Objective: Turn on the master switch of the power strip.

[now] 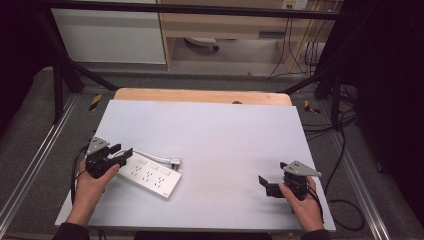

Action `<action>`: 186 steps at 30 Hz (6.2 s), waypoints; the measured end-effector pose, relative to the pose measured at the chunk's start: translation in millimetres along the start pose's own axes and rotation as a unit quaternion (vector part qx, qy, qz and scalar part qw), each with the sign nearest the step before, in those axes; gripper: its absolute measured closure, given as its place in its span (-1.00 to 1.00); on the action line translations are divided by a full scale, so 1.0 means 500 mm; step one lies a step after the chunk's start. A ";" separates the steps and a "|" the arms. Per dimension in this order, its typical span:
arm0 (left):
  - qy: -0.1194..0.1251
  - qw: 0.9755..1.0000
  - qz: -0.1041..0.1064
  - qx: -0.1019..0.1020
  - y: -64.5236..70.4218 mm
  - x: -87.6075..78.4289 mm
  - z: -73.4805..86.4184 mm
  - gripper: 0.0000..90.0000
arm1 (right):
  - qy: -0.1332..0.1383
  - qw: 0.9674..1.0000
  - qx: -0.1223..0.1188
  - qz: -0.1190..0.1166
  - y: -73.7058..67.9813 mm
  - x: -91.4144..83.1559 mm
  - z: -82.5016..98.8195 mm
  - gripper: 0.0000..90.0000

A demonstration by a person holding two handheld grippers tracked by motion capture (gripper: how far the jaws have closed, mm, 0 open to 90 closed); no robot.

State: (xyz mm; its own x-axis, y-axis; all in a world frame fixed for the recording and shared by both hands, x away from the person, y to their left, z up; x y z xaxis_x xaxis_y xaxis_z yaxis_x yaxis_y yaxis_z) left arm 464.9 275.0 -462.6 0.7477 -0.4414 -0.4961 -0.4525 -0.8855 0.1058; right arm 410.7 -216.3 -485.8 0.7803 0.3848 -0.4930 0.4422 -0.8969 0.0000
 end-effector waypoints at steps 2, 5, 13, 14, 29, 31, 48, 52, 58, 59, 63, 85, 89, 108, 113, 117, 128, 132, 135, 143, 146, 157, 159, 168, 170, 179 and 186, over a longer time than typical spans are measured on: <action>-0.001 1.000 0.004 -0.004 0.000 0.001 -0.001 0.05 | -0.001 1.000 0.001 -0.001 0.000 0.000 0.001 -0.93; -0.004 1.000 0.005 -0.003 -0.001 0.003 -0.002 0.09 | -0.002 1.000 0.000 -0.001 -0.001 0.001 0.001 -0.93; -0.013 1.000 0.004 -0.003 -0.005 0.009 -0.001 0.18 | -0.001 1.000 0.000 -0.001 0.000 0.000 0.001 -0.93; -0.013 1.000 0.004 -0.003 -0.005 0.009 0.000 0.19 | -0.002 1.000 0.000 -0.001 -0.001 0.000 0.001 -0.93; -0.029 1.000 0.002 0.006 -0.008 0.011 0.009 0.31 | -0.002 1.000 0.001 -0.002 -0.001 0.000 0.001 -0.93; -0.032 0.999 0.002 0.007 -0.007 0.011 0.010 0.33 | -0.002 1.000 0.001 -0.002 -0.001 0.000 0.001 -0.93; -0.041 0.999 0.012 0.023 0.006 0.016 0.017 0.67 | -0.004 1.000 0.000 -0.004 -0.002 0.001 0.002 -0.93; -0.044 0.999 0.014 0.025 0.005 0.016 0.019 0.75 | -0.004 1.000 -0.001 -0.004 -0.003 0.001 0.002 -0.93; -0.048 0.998 0.015 0.024 0.003 0.015 0.022 0.85 | -0.004 1.000 -0.001 -0.004 -0.003 0.001 0.002 -0.93; -0.048 0.998 0.014 0.024 0.002 0.015 0.022 0.86 | -0.004 1.000 -0.001 -0.004 -0.003 0.001 0.002 -0.93; -0.049 0.998 0.014 0.023 0.001 0.016 0.024 0.90 | -0.004 1.000 -0.001 -0.004 -0.003 0.001 0.002 -0.93; -0.063 0.997 0.014 0.037 0.000 0.025 0.036 1.00 | -0.007 1.000 -0.002 -0.004 -0.002 0.002 0.003 -0.93; -0.068 0.997 0.016 0.032 -0.001 0.028 0.041 1.00 | -0.006 1.000 -0.001 -0.005 -0.002 0.002 0.003 -0.93; -0.067 0.997 0.011 0.029 -0.008 0.027 0.043 1.00 | -0.006 1.000 -0.001 -0.005 -0.003 0.002 0.003 -0.93; -0.063 0.998 0.010 0.023 -0.016 0.027 0.043 1.00 | -0.006 1.000 0.000 -0.006 -0.004 0.002 0.003 -0.93; -0.063 0.998 0.010 0.025 -0.016 0.027 0.043 1.00 | -0.007 1.000 -0.001 -0.006 -0.004 0.002 0.003 -0.93; -0.064 0.998 0.017 0.020 -0.023 0.030 0.041 1.00 | -0.009 1.000 0.000 -0.007 -0.004 0.003 0.004 -0.93; -0.066 0.997 0.018 0.021 -0.023 0.031 0.041 1.00 | -0.008 1.000 0.000 -0.007 -0.005 0.002 0.004 -0.93; -0.068 0.997 0.013 0.027 -0.021 0.032 0.041 1.00 | -0.008 1.000 0.000 -0.007 -0.004 0.002 0.005 -0.93; -0.070 0.997 0.011 0.022 -0.021 0.032 0.042 1.00 | -0.008 1.000 0.001 -0.007 -0.005 0.002 0.005 -0.93; -0.072 0.997 0.011 0.021 -0.022 0.031 0.043 1.00 | -0.009 1.000 0.001 -0.007 -0.005 0.002 0.005 -0.93; -0.077 0.997 0.014 0.018 -0.022 0.030 0.043 1.00 | -0.011 1.000 0.001 -0.008 -0.005 0.002 0.006 -0.93; -0.078 0.997 0.014 0.018 -0.022 0.031 0.044 1.00 | -0.012 1.000 -0.001 -0.008 -0.005 0.002 0.007 -0.93; -0.078 0.997 0.021 0.006 -0.025 0.031 0.044 1.00 | -0.013 1.000 0.000 -0.009 -0.006 0.002 0.007 -0.93; -0.080 0.997 0.019 0.008 -0.024 0.032 0.044 1.00 | -0.013 1.000 0.000 -0.009 -0.006 0.002 0.007 -0.93; -0.080 0.997 0.020 0.006 -0.024 0.032 0.044 1.00 | -0.013 1.000 0.000 -0.010 -0.007 0.002 0.008 -0.93; -0.080 0.997 0.021 0.004 -0.025 0.031 0.045 1.00 | -0.013 1.000 0.001 -0.010 -0.007 0.002 0.008 -0.93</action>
State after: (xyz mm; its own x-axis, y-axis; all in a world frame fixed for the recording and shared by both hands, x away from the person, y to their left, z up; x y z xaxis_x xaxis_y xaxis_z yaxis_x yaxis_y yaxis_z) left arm 471.5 282.2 -490.9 0.6405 -0.4492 -0.6229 -0.4865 -0.8649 0.1235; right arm 408.3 -213.5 -489.7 0.7590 0.3974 -0.5158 0.4574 -0.8892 -0.0121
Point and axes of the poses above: each handheld gripper's, and its own axes: x roughly forward along the jaws, z roughly out of its underside, y roughly to its right, the point moved 9 cm from there along x, roughly forward along the jaws, and after that the axes turned 5 degrees about z, right-handed, at the moved point
